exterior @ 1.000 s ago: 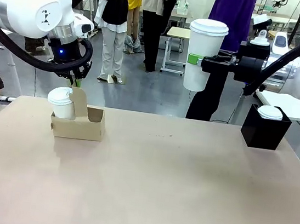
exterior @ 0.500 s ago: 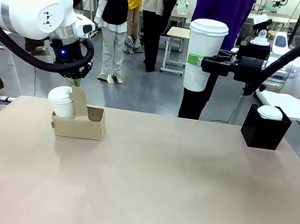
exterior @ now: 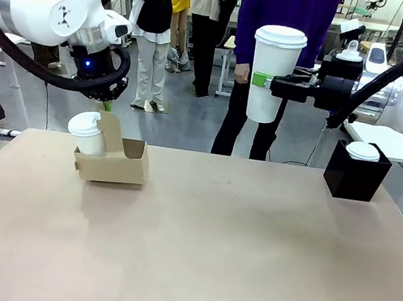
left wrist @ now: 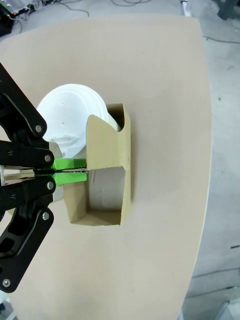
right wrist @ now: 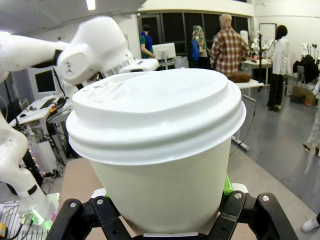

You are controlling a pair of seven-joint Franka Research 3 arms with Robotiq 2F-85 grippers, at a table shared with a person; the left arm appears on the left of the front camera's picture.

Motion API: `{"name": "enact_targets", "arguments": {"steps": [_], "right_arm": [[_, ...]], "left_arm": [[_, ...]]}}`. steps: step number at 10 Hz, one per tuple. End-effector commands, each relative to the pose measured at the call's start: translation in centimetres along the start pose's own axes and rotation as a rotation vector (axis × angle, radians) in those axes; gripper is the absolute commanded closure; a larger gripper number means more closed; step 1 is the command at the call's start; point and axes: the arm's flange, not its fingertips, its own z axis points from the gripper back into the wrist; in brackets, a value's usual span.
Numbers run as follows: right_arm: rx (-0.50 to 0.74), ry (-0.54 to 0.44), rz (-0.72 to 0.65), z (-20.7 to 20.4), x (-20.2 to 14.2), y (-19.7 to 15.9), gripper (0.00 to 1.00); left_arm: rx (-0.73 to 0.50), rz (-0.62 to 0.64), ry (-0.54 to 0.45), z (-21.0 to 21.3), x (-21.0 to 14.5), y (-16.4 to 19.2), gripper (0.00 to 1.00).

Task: Pour a drink into a cup and package it in a carrier.
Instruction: Position the Cup Carrier in the center of the table.

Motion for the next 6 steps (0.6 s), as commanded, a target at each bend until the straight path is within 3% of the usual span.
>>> {"name": "enact_targets", "arguments": {"steps": [1,4,6], "right_arm": [[-0.003,-0.016,0.013,-0.3,0.2,-0.1,0.2],[-0.003,-0.016,0.013,-0.3,0.2,-0.1,0.2],[-0.003,-0.016,0.013,-0.3,0.2,-0.1,0.2]], "left_arm": [[0.018,0.007,0.01,2.7,-3.4,-4.3,0.98],[0.03,-0.003,0.055,3.3,-9.2,-12.6,0.98],[0.033,-0.009,0.078,2.6,-12.1,-16.1,0.98]]}}
